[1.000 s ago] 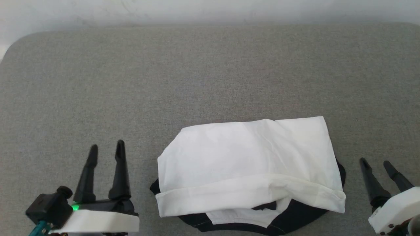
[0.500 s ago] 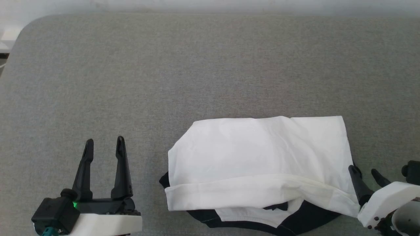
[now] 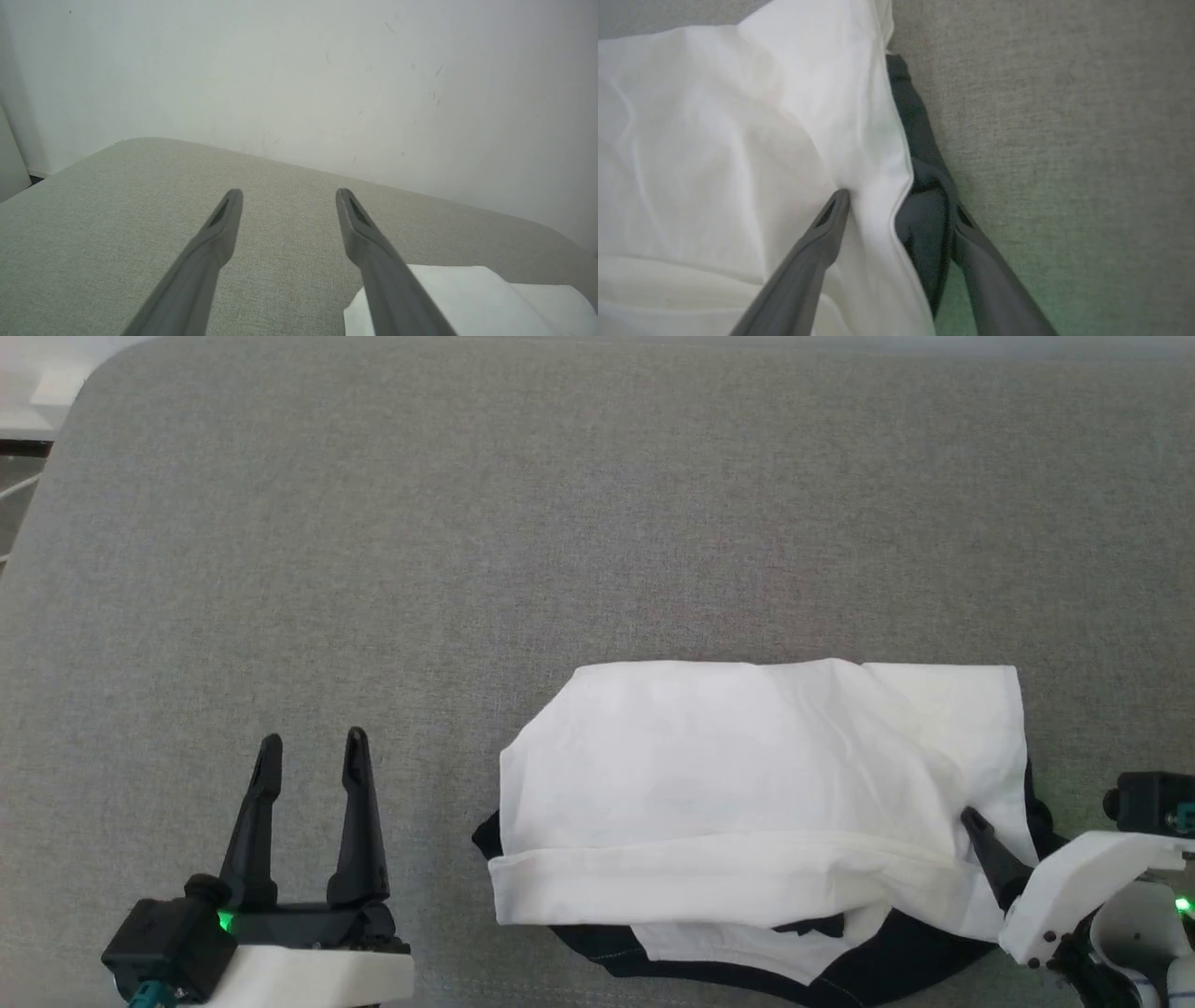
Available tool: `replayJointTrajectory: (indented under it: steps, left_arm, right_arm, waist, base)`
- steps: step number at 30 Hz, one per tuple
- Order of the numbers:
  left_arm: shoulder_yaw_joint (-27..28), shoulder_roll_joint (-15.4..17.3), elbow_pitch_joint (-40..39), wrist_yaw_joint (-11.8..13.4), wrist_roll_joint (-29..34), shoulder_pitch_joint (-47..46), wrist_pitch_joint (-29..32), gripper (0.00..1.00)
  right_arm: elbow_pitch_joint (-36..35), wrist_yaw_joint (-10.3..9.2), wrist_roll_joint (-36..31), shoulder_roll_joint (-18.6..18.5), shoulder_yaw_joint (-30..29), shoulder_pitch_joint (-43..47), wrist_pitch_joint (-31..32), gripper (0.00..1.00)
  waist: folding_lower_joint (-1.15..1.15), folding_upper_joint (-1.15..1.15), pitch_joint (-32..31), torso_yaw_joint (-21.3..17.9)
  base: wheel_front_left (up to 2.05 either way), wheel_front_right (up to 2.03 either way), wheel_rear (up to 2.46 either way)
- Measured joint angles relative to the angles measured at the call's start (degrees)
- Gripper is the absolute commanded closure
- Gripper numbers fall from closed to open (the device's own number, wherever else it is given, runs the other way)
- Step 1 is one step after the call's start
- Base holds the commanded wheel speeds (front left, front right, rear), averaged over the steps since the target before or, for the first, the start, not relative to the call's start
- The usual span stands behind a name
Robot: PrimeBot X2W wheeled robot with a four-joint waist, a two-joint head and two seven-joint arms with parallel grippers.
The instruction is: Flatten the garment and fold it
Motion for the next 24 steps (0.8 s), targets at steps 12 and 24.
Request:
replayJointTrajectory:
  steps: [12, 24]
  left_arm:
    - [0.03, -0.05, 1.09, -0.51, -0.48, -0.09, 0.0, 0.0]
    - [-0.33, -0.23, 2.02, -0.49, -0.82, 0.2, 0.0, 0.0]
  right_arm:
    - [4.2, 0.1, -0.69, -0.83, 0.44, -3.86, 1.91, 1.0]
    - [5.59, 0.08, -5.67, -0.65, -9.77, -5.46, -0.02, 1.0]
  waist:
    - [0.0, 0.0, -0.57, 0.56]
    - [0.01, 0.0, -3.54, -1.04]
  base:
    - [0.0, 0.0, 0.0]
    - [0.0, 0.0, 0.0]
